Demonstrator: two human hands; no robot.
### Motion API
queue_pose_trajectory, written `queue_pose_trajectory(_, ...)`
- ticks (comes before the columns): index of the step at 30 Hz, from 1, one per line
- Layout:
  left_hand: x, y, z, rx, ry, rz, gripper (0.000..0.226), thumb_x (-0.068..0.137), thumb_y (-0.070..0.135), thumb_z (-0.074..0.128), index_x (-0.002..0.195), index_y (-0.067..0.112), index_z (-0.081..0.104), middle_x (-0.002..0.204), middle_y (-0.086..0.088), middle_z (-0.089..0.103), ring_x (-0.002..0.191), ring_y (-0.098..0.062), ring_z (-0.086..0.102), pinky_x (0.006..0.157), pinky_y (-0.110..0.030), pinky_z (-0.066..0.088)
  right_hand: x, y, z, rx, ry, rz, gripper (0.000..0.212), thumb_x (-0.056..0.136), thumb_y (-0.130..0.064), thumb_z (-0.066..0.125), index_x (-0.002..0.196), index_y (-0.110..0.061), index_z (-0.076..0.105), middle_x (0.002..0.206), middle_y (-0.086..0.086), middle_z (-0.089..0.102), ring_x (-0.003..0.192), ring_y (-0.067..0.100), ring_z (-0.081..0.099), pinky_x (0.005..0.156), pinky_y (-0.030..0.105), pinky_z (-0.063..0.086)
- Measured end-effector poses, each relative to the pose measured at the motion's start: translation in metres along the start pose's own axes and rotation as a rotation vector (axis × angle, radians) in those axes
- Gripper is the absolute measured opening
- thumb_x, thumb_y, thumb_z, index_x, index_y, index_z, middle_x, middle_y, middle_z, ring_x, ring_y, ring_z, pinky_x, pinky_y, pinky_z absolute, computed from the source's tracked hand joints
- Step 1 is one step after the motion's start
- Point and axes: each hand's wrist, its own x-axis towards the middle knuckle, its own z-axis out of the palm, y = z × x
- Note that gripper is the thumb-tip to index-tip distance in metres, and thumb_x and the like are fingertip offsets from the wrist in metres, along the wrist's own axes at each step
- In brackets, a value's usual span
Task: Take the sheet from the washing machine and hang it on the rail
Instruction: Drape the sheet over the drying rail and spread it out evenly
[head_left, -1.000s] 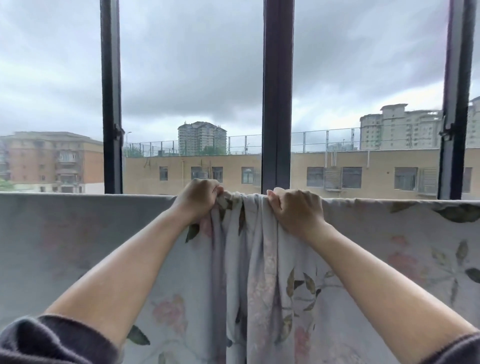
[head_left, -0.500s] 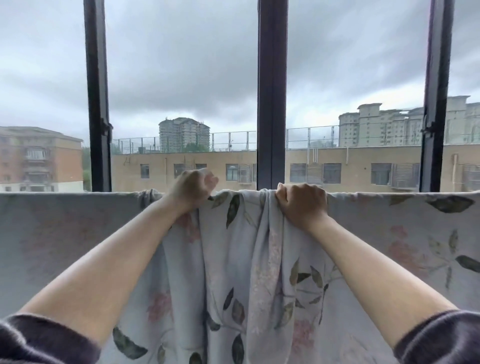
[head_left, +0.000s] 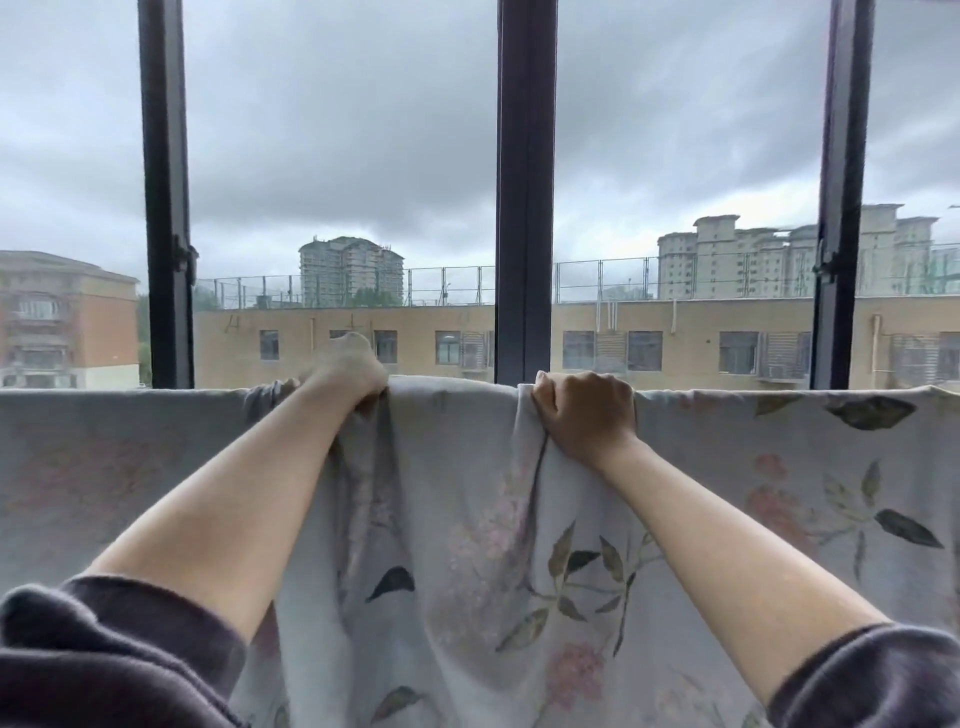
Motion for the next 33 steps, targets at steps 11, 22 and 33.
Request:
queue_pose_trajectory(11, -0.023, 0.036, 0.024, -0.210, -0.118, 0.671, 0.046, 0.090, 0.029, 0.060, 0.048, 0.020, 0.044, 0.049, 0.009, 0.043, 0.053, -0.005, 0.043, 0.061, -0.027, 0.036, 0.002, 0.008, 0.000, 0.010, -0.054, -0.049, 0.052, 0.097, -0.043, 0.024, 0.088, -0.016, 0.067, 0.087, 0.013, 0.069, 0.084, 0.033, 0.064, 0.067, 0.033, 0.037)
queue_pose_trajectory(22, -0.004, 0.041, 0.018, 0.092, -0.179, 0.060, 0.028, 0.084, 0.017, 0.046, 0.101, 0.002, 0.063, 0.113, -0.018, 0.061, 0.104, -0.034, 0.057, 0.086, -0.038, 0.046, 0.004, 0.002, -0.006, 0.099, -0.134, -0.056, 0.044, 0.098, -0.043, 0.030, 0.074, -0.020, 0.058, 0.083, 0.009, 0.069, 0.083, 0.031, 0.062, 0.067, 0.033, 0.033)
queue_pose_trajectory(33, -0.021, 0.063, 0.016, 0.021, -0.476, 0.203, 0.033, 0.094, 0.014, 0.040, 0.117, 0.000, 0.060, 0.132, -0.013, 0.054, 0.120, -0.025, 0.049, 0.094, -0.028, 0.035, 0.063, 0.033, -0.007, 0.379, -0.179, 0.414, 0.041, 0.097, -0.038, 0.042, 0.100, -0.007, 0.068, 0.112, 0.021, 0.065, 0.104, 0.036, 0.059, 0.086, 0.036, 0.045)
